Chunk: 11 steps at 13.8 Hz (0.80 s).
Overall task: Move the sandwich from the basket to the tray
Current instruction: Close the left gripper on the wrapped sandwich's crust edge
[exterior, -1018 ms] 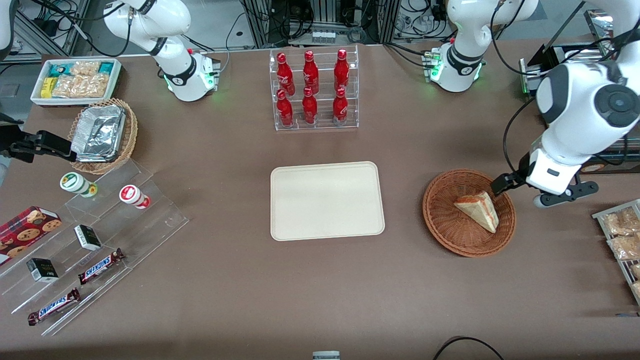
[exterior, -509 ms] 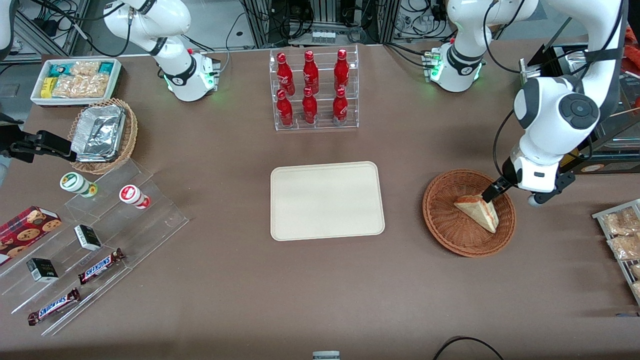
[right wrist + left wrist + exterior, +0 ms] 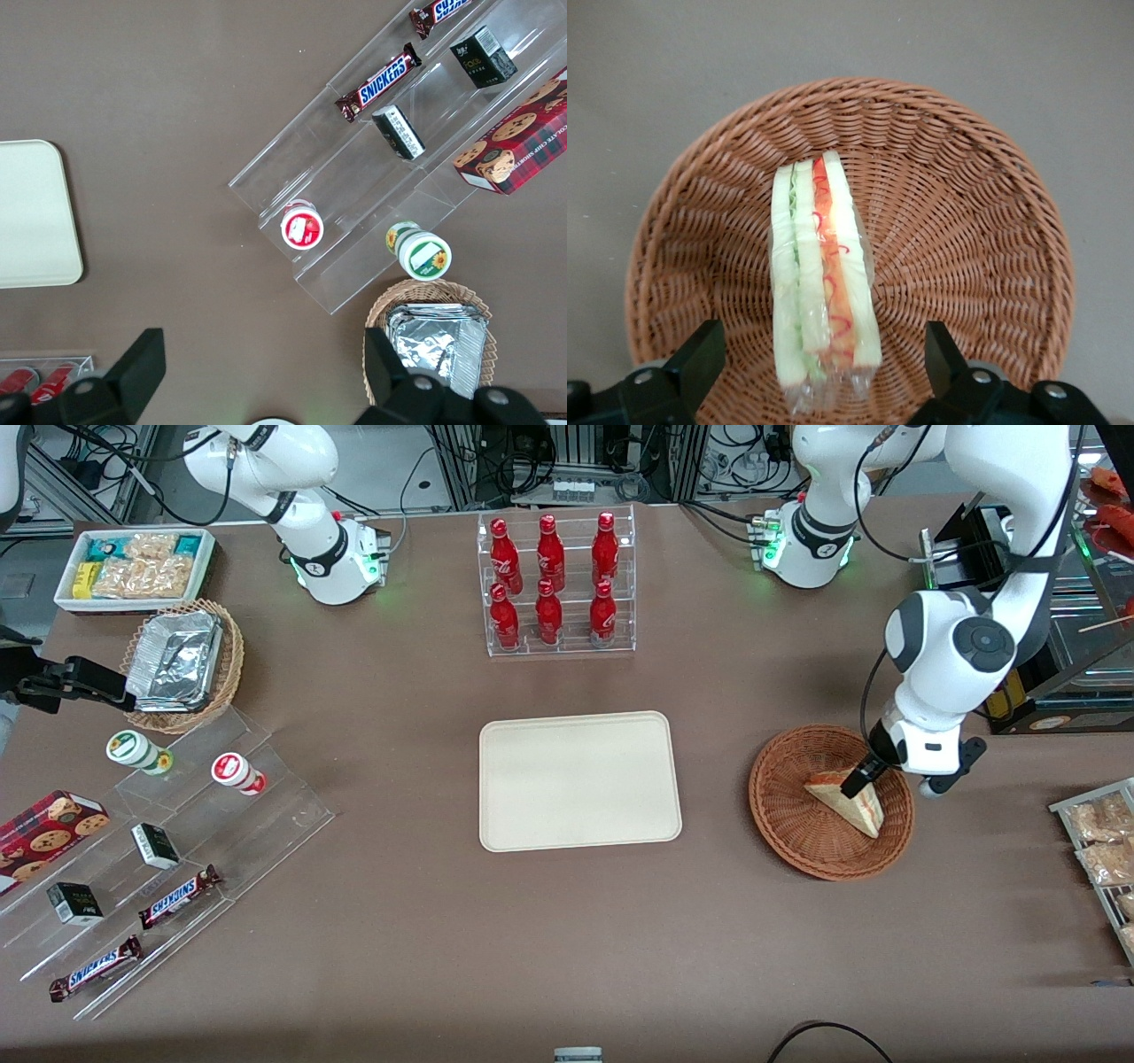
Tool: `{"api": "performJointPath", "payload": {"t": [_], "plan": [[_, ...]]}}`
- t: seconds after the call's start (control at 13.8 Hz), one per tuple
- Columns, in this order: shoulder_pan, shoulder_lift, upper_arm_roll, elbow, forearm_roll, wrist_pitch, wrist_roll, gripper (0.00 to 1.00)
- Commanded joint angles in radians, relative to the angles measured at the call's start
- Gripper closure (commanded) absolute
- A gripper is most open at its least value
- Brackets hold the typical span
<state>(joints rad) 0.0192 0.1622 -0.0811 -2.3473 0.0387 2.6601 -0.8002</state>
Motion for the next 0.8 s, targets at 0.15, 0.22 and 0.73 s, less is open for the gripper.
{"api": "performJointPath", "payload": {"t": [0.15, 0.22, 0.73], "plan": [[0.01, 0.082, -0.002, 0.0, 0.01, 0.087, -0.027, 0.0], [0.011, 0.091, -0.003, 0.003, 0.009, 0.089, -0.027, 0.0], [0.03, 0.074, -0.003, 0.054, 0.013, 0.032, -0.019, 1.0]]}}
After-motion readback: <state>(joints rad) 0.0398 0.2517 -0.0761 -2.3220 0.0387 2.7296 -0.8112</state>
